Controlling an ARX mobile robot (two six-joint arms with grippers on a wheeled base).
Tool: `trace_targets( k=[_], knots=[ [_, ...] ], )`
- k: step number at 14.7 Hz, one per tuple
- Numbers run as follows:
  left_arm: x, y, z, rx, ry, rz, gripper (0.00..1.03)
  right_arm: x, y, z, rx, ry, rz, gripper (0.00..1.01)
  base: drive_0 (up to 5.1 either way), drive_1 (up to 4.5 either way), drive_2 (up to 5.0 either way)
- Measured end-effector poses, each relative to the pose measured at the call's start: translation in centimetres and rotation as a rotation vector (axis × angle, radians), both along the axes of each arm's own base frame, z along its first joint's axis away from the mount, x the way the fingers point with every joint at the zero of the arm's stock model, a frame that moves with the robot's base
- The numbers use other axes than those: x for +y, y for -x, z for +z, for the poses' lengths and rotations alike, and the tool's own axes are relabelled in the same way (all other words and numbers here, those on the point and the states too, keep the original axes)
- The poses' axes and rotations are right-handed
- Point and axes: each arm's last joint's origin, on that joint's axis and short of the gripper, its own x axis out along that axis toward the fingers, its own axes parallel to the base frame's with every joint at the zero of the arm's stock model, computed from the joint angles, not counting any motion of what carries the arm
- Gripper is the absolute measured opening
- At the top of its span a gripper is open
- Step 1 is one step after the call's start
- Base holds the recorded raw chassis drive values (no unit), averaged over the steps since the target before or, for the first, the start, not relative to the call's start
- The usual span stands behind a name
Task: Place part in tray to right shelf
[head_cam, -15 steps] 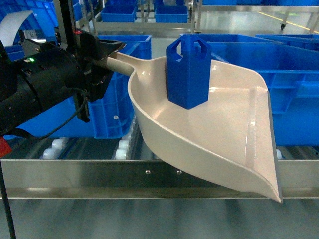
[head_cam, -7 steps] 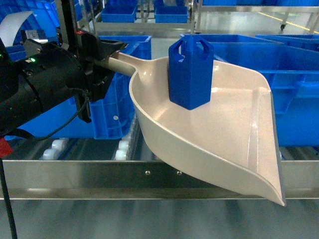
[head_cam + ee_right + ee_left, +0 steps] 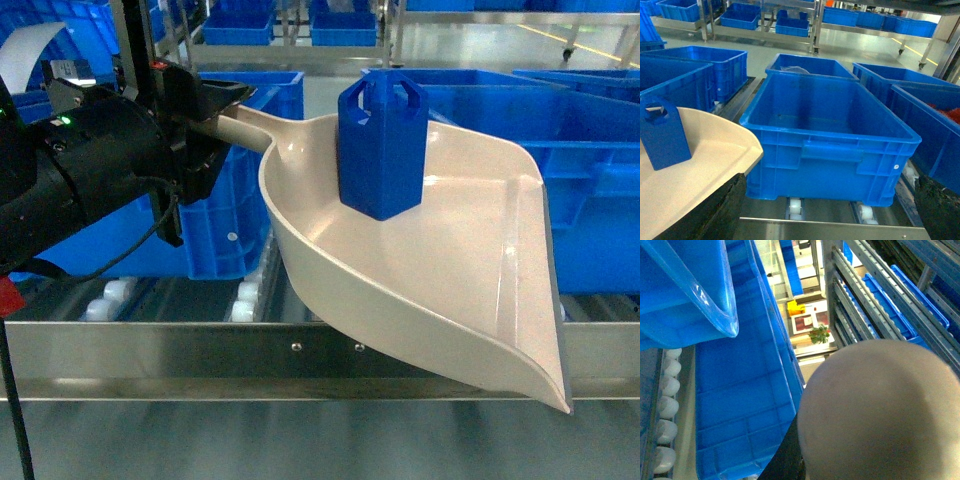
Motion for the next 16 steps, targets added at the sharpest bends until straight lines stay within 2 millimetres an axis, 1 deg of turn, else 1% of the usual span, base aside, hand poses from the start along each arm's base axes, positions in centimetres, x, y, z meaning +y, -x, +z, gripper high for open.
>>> trace_targets(
  k=[16],
  knots=[
    [0.0, 0.0, 0.0, 0.0, 0.0, 0.0, 0.14, 0.0, 0.0, 0.0, 0.0, 0.0, 0.0, 0.98, 0.0, 0.0, 0.0]
  ],
)
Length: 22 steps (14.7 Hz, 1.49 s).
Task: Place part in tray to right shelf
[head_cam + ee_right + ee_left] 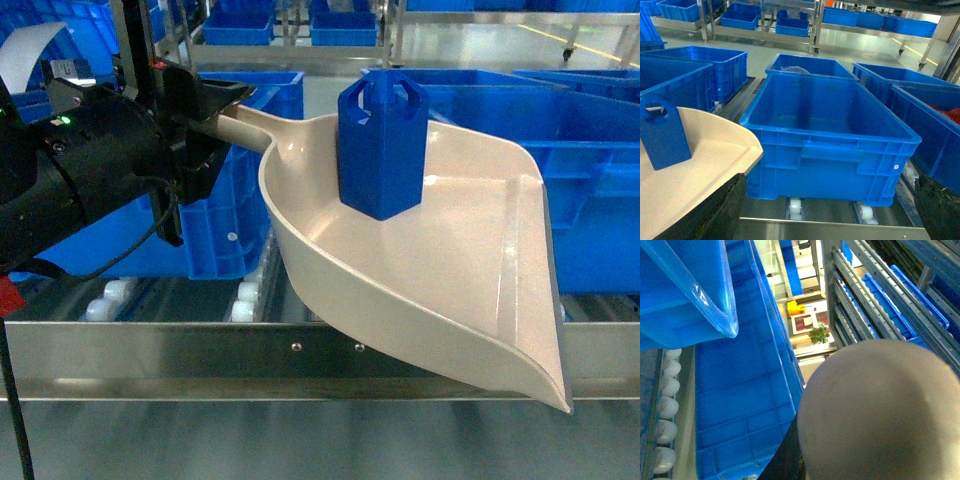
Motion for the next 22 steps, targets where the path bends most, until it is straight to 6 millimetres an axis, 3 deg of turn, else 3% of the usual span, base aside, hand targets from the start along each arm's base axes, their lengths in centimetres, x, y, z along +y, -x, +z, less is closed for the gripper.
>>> trace_targets(
  k=[5, 6, 9, 13, 19, 22],
  knots=[
    [0.0, 0.0, 0.0, 0.0, 0.0, 0.0, 0.14, 0.0, 0.0, 0.0, 0.0, 0.0, 0.0, 0.98, 0.0, 0.0, 0.0],
    [-0.1, 0.4, 0.2, 0.106, -0.007, 0.115, 0.14, 0.0, 0.0, 0.0, 0.0, 0.0, 0.0, 0.98, 0.0, 0.0, 0.0],
    [0.8, 4.1, 5.4, 0.042, 0.074, 0.187, 0.14, 0.0, 0.0, 0.0, 0.0, 0.0, 0.0, 0.98, 0.0, 0.0, 0.0],
    [2.2, 5.1, 8.4, -0.008, 0.057, 0.232, 0.14, 0.0, 0.0, 0.0, 0.0, 0.0, 0.0, 0.98, 0.0, 0.0, 0.0],
    [6.0, 3.9, 11.0, 0.027, -0.026, 0.47, 0.14, 0.0, 0.0, 0.0, 0.0, 0.0, 0.0, 0.98, 0.0, 0.0, 0.0],
    [8.5, 2.6, 13.6, 0.024, -0.071, 0.624, 0.14, 0.0, 0.0, 0.0, 0.0, 0.0, 0.0, 0.98, 0.0, 0.0, 0.0]
  ],
)
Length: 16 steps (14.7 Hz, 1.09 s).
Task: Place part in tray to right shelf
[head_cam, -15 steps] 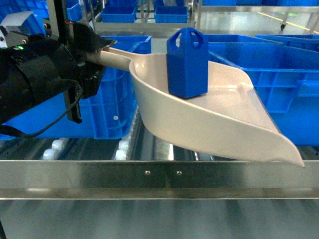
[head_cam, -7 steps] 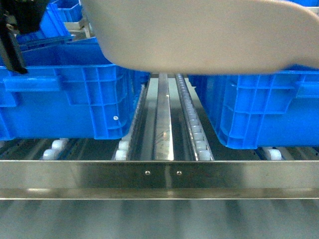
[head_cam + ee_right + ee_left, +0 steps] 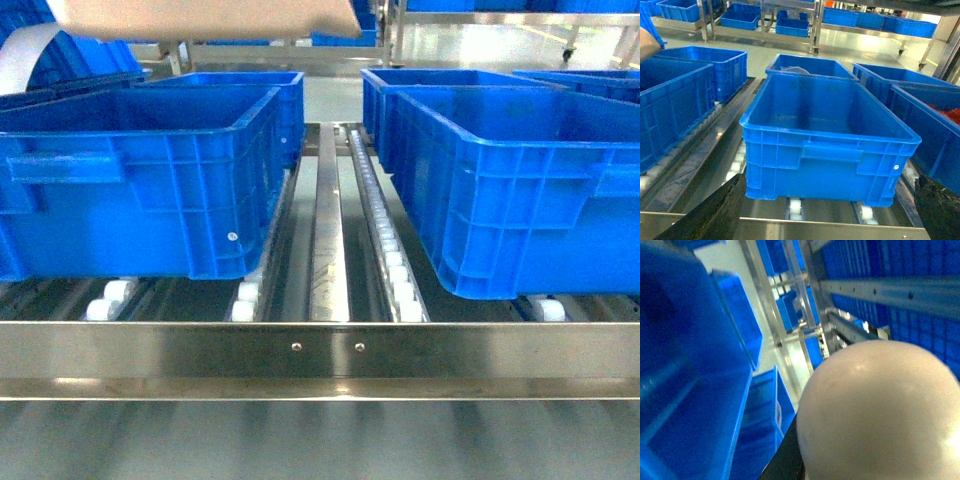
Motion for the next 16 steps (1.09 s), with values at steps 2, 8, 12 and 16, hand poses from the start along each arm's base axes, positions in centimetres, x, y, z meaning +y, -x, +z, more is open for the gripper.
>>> trace_targets(
  k=[2, 8, 12, 16],
  knots=[
    [1.2, -0.9, 2.0, 0.01, -0.039, 0.125, 0.14, 0.0, 0.0, 0.0, 0.0, 0.0, 0.0, 0.98, 0.0, 0.0, 0.0],
    [7.0, 3.2, 2.1, 0.131, -0.304, 0.495, 0.14, 0.0, 0.0, 0.0, -0.001, 0.0, 0.0, 0.98, 0.0, 0.0, 0.0],
    [6.4, 2.5, 2.4, 0.119, -0.34, 0.469, 0.14, 0.0, 0.0, 0.0, -0.001, 0.0, 0.0, 0.98, 0.0, 0.0, 0.0],
    [4.4, 2.3, 4.1, 0.002, -0.349, 0.407, 0.14, 0.0, 0.0, 0.0, -0.001, 0.0, 0.0, 0.98, 0.0, 0.0, 0.0]
  ],
)
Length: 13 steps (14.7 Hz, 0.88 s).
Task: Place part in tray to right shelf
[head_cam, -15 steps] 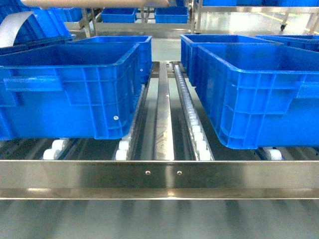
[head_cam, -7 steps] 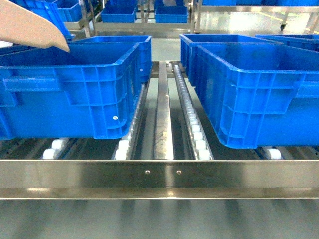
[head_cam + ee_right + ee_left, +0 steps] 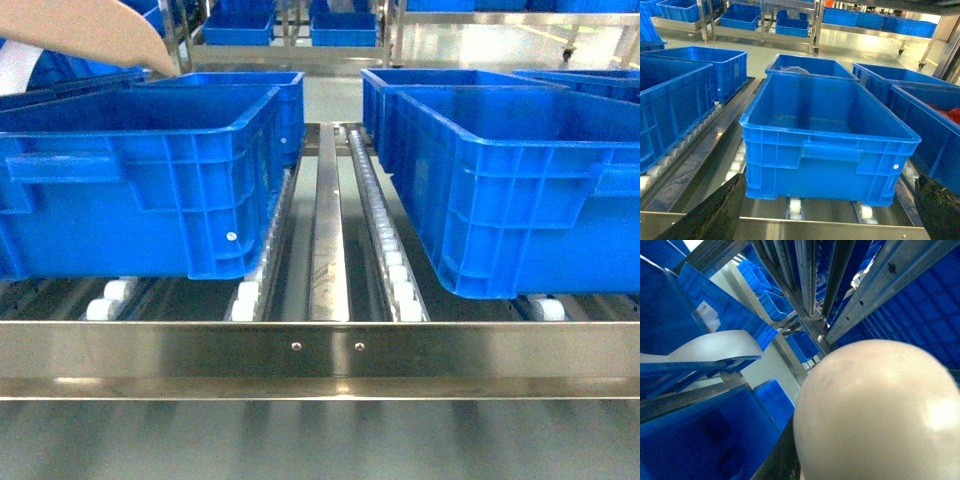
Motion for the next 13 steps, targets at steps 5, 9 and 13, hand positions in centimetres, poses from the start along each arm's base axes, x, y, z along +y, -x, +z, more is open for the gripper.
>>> trace_targets(
  k=[5, 9, 13],
  knots=[
    [-0.4, 5.0, 2.2, 0.213, -0.477, -0.244, 0.14, -0.8, 0.7, -0.9, -0.097, -0.086, 0.023, 0.74, 0.0, 0.0, 0.0],
    [-2.0, 8.8, -7.8, 0.417, -0.859, -0.372, 0.14, -2.2, 1.9, -4.3, -0.077, -0.106, 0.019, 0.23, 0.0, 0.0, 0.0],
    [-3.1, 12.7, -11.1, 0.358, -0.898, -0.355, 0.14, -3.6, 3.0, -6.1, -0.081, -0.111, 0.026, 0.02, 0.0, 0.0, 0.0]
  ],
)
